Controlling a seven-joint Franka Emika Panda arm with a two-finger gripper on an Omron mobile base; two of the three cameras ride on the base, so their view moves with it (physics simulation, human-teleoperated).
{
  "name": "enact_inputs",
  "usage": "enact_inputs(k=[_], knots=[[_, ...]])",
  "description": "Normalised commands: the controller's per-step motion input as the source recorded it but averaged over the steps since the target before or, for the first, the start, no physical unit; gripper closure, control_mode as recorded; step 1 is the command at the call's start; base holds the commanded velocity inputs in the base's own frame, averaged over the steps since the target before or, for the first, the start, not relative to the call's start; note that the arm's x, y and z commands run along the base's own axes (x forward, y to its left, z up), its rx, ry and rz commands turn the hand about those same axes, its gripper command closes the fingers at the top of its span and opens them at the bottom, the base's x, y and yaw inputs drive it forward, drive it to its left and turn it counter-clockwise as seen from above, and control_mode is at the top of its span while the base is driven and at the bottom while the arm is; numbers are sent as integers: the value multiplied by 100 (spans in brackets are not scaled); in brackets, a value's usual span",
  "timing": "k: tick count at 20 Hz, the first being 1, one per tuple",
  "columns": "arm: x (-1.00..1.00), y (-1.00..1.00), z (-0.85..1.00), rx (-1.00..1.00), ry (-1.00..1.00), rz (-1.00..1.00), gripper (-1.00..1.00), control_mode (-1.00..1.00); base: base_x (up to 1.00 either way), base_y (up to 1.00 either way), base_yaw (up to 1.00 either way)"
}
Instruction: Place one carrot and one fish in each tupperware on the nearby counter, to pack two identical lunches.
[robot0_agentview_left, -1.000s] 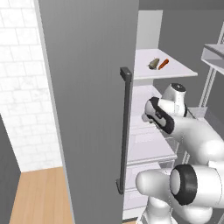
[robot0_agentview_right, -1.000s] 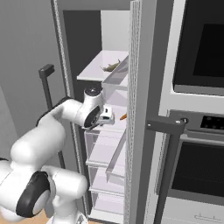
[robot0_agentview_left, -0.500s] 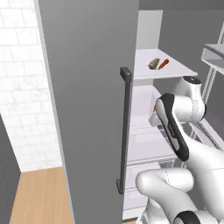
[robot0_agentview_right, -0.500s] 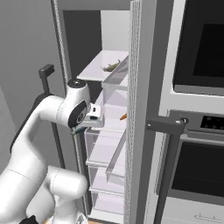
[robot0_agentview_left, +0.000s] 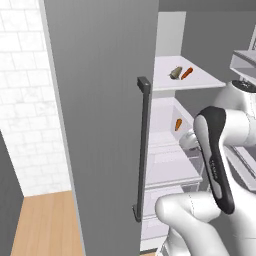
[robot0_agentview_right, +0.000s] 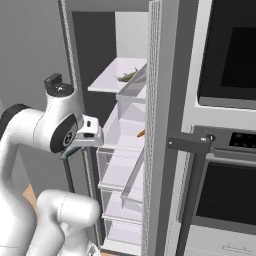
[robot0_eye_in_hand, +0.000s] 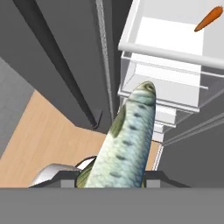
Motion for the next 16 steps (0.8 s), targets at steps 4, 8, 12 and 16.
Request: enact_inputs(k=[4, 8, 12, 16], knots=[[-34, 12, 63, 0, 0, 6, 100, -100, 0, 0, 0], [-53, 2, 20, 0, 0, 2, 100, -100, 0, 0, 0], [-100, 0, -8, -1, 0, 0, 100, -100, 0, 0, 0], [-73, 2, -66, -8, 0, 0, 100, -100, 0, 0, 0]])
